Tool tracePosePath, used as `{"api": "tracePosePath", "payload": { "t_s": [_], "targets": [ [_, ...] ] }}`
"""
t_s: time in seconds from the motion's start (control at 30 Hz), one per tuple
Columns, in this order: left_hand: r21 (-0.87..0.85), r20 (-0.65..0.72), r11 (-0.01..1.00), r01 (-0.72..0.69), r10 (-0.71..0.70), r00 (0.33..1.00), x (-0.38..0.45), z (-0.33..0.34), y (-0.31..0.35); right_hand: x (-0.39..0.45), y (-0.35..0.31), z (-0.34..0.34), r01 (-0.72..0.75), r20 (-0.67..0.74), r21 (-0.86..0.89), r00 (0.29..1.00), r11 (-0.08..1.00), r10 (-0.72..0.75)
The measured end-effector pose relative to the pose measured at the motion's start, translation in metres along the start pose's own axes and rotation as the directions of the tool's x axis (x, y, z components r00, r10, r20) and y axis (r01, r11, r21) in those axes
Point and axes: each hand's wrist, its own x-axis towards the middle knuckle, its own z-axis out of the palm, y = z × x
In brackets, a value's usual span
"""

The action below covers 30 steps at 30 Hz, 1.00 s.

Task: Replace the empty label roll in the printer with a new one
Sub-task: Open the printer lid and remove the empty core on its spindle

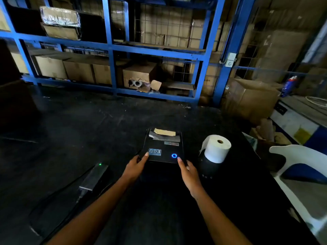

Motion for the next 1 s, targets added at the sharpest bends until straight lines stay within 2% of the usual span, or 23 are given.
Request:
{"api": "tracePosePath", "payload": {
  "t_s": [0.1,0.2,0.3,0.43,0.87,1.0],
  "targets": [
    [-0.071,0.034,0.997,0.028,-0.026,0.999,0.004,0.003,-0.006,0.004,-0.001,0.005,-0.038,0.018,0.038,0.999,0.999,0.038],
    [-0.157,0.062,0.985,0.066,-0.057,0.996,0.007,0.005,-0.013,0.005,0.000,0.010,-0.035,-0.023,0.112,0.999,0.993,0.038],
    [-0.208,0.067,0.977,0.044,-0.030,0.997,0.007,0.006,-0.014,0.004,0.004,0.013,-0.028,-0.065,0.136,0.997,0.990,0.037],
    [-0.192,0.046,0.981,0.043,-0.035,0.998,0.007,0.008,-0.015,0.006,0.009,0.014,0.027,-0.117,0.105,0.993,0.994,-0.014],
    [-0.213,0.023,0.976,0.047,-0.043,0.999,-0.001,0.009,-0.011,0.009,0.012,0.011,0.094,-0.076,-0.010,0.993,0.995,-0.095],
    [-0.207,-0.006,0.977,0.058,-0.060,0.998,0.001,0.011,-0.012,0.012,0.012,0.010,0.077,-0.070,-0.030,0.994,0.997,-0.079]
  ]
}}
